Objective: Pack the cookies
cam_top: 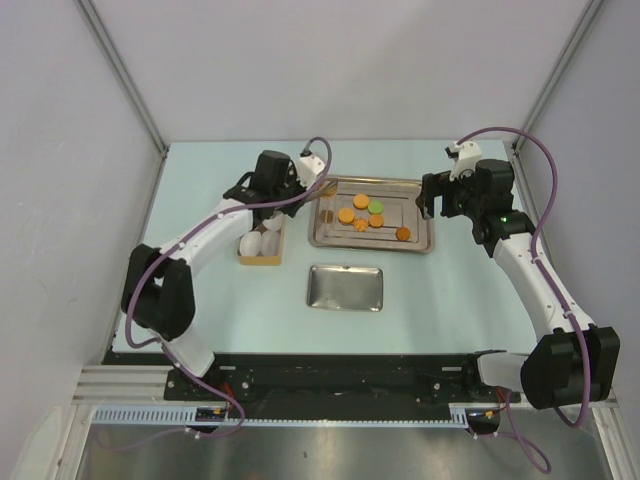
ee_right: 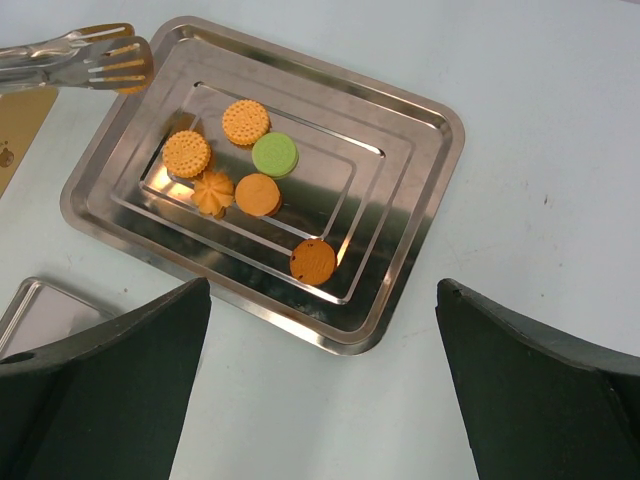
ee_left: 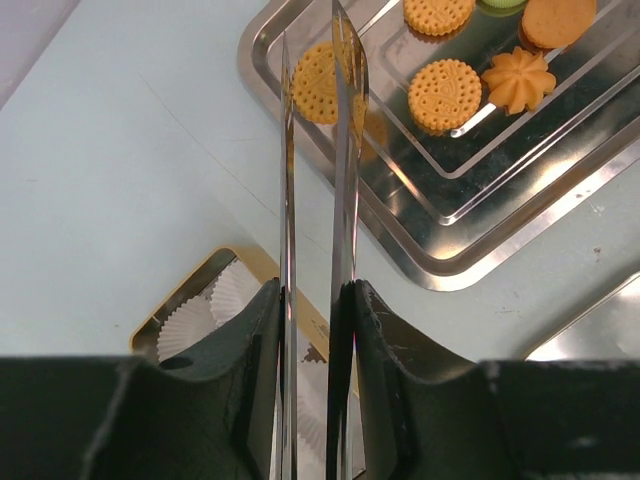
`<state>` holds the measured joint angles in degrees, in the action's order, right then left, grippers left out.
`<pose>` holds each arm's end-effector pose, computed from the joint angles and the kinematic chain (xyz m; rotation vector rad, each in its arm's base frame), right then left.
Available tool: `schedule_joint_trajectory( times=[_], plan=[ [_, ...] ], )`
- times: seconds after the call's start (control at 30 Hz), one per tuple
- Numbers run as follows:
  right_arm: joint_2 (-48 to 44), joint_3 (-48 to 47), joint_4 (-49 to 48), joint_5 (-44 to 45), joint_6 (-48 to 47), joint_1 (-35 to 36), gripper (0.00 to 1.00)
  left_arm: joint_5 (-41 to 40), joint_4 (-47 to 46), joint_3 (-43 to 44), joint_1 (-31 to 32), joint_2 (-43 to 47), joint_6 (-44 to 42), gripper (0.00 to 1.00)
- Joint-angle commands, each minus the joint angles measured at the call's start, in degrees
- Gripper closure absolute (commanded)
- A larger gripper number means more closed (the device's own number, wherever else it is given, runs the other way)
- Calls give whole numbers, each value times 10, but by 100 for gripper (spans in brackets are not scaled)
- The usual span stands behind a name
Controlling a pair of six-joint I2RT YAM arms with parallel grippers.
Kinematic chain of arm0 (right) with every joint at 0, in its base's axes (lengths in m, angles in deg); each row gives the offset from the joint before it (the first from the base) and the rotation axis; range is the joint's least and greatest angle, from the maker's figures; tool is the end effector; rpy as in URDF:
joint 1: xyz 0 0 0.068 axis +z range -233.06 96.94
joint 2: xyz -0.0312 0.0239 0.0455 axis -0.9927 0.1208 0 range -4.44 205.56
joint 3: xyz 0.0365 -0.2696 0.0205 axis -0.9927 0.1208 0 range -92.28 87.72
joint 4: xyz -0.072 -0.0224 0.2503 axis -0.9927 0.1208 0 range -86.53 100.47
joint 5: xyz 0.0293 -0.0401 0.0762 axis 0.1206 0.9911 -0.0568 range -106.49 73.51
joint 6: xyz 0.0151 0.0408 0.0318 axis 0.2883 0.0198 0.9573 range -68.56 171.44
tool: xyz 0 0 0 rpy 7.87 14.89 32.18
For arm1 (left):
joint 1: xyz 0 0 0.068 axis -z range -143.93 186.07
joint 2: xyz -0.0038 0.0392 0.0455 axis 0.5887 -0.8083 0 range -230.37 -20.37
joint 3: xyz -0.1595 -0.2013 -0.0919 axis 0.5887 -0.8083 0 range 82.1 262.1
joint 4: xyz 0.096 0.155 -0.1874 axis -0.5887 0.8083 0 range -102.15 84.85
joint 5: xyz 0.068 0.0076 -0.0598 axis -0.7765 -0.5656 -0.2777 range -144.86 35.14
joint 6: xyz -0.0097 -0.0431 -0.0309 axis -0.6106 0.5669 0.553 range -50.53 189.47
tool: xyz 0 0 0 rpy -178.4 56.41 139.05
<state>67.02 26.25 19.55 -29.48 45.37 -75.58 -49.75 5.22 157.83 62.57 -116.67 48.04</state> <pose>0.2819 0.0450 0.3327 -0.3802 1.9859 0.2450 0.3437 -0.1750 0.2786 0.9516 2.0212 -0.1477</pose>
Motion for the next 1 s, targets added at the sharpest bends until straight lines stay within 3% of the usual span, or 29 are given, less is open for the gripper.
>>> schedule_joint_trajectory(
  times=[0.0,0.5,0.97],
  plan=[
    [-4,-8,-7,-5,-2,0,0,-4,-14,-3,3,51,5,65],
    [-9,-7,-6,-8,-2,-1,0,-89,-18,-72,-11,145,-4,67],
    [-9,-8,-6,-7,-2,5,0,-60,4,-154,-127,254,-4,68]
  ],
)
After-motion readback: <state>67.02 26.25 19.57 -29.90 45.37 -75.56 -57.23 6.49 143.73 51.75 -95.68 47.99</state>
